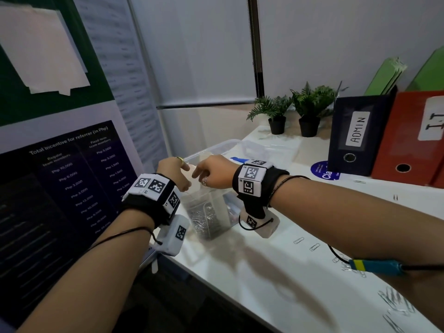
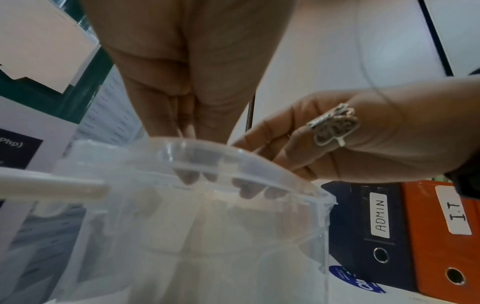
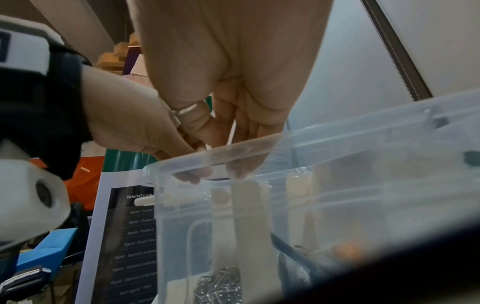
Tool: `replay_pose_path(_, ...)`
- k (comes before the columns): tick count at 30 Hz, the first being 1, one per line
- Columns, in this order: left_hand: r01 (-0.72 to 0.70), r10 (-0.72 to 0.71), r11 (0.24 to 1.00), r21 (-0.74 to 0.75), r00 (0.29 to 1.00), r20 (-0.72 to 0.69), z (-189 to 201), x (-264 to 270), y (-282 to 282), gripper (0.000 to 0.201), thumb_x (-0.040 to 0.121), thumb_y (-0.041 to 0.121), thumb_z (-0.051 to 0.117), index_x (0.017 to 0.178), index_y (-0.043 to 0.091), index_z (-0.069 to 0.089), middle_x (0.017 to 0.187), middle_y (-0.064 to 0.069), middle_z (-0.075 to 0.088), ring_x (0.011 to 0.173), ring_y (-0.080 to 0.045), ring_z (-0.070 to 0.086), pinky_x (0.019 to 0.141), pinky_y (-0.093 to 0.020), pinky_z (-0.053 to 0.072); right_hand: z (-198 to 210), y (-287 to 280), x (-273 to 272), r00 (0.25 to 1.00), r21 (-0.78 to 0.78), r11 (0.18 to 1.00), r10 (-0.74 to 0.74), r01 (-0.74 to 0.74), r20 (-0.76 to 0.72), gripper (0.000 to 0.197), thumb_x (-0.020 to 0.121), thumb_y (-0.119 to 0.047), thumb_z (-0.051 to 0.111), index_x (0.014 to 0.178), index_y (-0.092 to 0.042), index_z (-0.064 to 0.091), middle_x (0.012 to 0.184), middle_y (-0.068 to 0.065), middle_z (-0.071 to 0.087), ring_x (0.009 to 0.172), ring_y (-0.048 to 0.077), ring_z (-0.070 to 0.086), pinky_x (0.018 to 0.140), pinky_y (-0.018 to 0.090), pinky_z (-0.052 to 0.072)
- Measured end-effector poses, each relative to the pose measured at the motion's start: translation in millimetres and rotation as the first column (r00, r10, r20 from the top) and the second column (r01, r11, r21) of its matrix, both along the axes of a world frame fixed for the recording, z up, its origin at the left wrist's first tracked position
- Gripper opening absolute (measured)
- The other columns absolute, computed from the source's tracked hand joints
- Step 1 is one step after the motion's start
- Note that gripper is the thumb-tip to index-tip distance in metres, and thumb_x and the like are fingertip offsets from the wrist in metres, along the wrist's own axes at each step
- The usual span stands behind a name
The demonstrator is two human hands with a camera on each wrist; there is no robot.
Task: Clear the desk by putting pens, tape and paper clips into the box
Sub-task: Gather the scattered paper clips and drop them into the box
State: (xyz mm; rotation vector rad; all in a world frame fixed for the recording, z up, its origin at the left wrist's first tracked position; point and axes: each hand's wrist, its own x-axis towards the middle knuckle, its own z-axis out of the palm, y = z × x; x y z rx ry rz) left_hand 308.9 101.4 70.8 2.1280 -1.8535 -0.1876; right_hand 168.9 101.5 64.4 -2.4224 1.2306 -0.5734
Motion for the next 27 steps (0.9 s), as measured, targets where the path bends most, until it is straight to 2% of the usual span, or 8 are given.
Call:
replay_pose_path(4, 0.049, -0.053, 0.984, -0.170, 0.998, -0.021, 1.5, -9.8, 17.0, 0.029, 0.080, 0.016, 0.071, 0.108, 0.011, 0.066, 0.096, -0.009, 0.070, 0.093, -0.023, 0.065, 0.082, -0.025, 0.047, 1.7, 8.1, -13.4, 1.000, -0.029, 1.000, 0.008, -0.007, 0.023, 0.037, 0.087, -0.002, 0.053, 0.122, -0.008, 0.062, 0.118, 0.010, 0.065, 0.111, 0.021, 0.060, 0.097, 0.027, 0.047)
replay_pose_path(7, 0.142, -0.157, 0.926, -0.349, 0.988, -0.015, 0.7, -30.7, 31.2, 0.024, 0.085, 0.014, 0.063, 0.108, 0.011, 0.067, 0.104, -0.008, 0.069, 0.097, -0.023, 0.061, 0.085, -0.025, 0.043, 4.3, 15.3, -45.3, 0.996, -0.159, 0.985, -0.047, 0.059, 0.080, 0.034, 0.087, -0.006, 0.055, 0.119, -0.010, 0.063, 0.119, 0.007, 0.065, 0.109, 0.019, 0.059, 0.092, 0.021, 0.043)
replay_pose_path(10, 0.216, -0.227, 0.846, -0.488, 0.973, 0.036, -3.3, -65.3, 49.0, 0.026, 0.085, 0.014, 0.061, 0.111, 0.016, 0.066, 0.114, -0.006, 0.061, 0.111, -0.024, 0.052, 0.093, -0.027, 0.038, -1.6, 19.6, -99.2, 0.979, -0.234, 0.955, -0.154, 0.181, 0.130, 0.030, 0.087, -0.009, 0.055, 0.115, -0.009, 0.065, 0.117, 0.010, 0.063, 0.107, 0.022, 0.057, 0.094, 0.029, 0.045)
replay_pose_path(13, 0.360, -0.344, 0.791, -0.494, 0.930, 0.126, -16.8, -110.3, 69.0, 0.029, 0.088, 0.016, 0.058, 0.116, 0.018, 0.062, 0.124, -0.006, 0.051, 0.121, -0.025, 0.040, 0.099, -0.031, 0.034, -21.5, 21.0, -172.7, 0.936, -0.187, 0.928, -0.341, 0.321, -0.084, 0.030, 0.090, -0.014, 0.052, 0.118, -0.011, 0.064, 0.121, 0.011, 0.059, 0.111, 0.025, 0.054, 0.096, 0.029, 0.039)
replay_pose_path(17, 0.612, -0.557, 0.773, -0.166, 0.781, 0.283, -46.9, -158.6, 74.7, 0.030, 0.092, 0.021, 0.050, 0.121, 0.023, 0.056, 0.126, -0.001, 0.044, 0.123, -0.020, 0.039, 0.104, -0.035, 0.036, -63.9, 28.8, -269.6, 0.719, -0.091, 0.870, -0.455, 0.484, -0.526, 0.034, 0.092, -0.013, 0.045, 0.121, -0.006, 0.062, 0.132, 0.010, 0.057, 0.123, 0.026, 0.049, 0.103, 0.029, 0.038)
replay_pose_path(21, 0.646, -0.690, 0.724, 0.244, 0.674, 0.263, -83.9, -184.4, 55.1, 0.036, 0.092, 0.028, 0.052, 0.127, 0.023, 0.052, 0.132, -0.003, 0.042, 0.124, -0.022, 0.042, 0.104, -0.036, 0.037, -90.2, 28.6, -318.4, 0.574, -0.031, 0.801, -0.455, 0.597, -0.681, 0.040, 0.095, -0.014, 0.044, 0.134, -0.011, 0.051, 0.143, 0.006, 0.046, 0.134, 0.023, 0.040, 0.107, 0.027, 0.031)
replay_pose_path(23, 0.611, -0.702, 0.709, 0.351, 0.655, 0.278, -97.1, -196.3, 43.1, 0.041, 0.092, 0.029, 0.051, 0.133, 0.022, 0.048, 0.137, -0.004, 0.039, 0.125, -0.024, 0.043, 0.105, -0.036, 0.037, -95.6, 16.9, -323.4, 0.573, -0.013, 0.791, -0.453, 0.611, -0.683, 0.041, 0.095, -0.012, 0.043, 0.136, -0.011, 0.048, 0.145, 0.006, 0.044, 0.134, 0.022, 0.039, 0.107, 0.026, 0.031)
replay_pose_path(27, 0.549, -0.663, 0.733, 0.402, 0.709, 0.240, -109.2, -223.5, 20.9, 0.048, 0.097, 0.030, 0.043, 0.144, 0.018, 0.036, 0.151, -0.004, 0.028, 0.136, -0.022, 0.034, 0.109, -0.031, 0.030, -101.3, -13.9, -311.0, 0.639, 0.013, 0.836, -0.409, 0.548, -0.651, 0.041, 0.094, -0.014, 0.042, 0.135, -0.012, 0.050, 0.143, 0.005, 0.046, 0.132, 0.022, 0.043, 0.107, 0.028, 0.033)
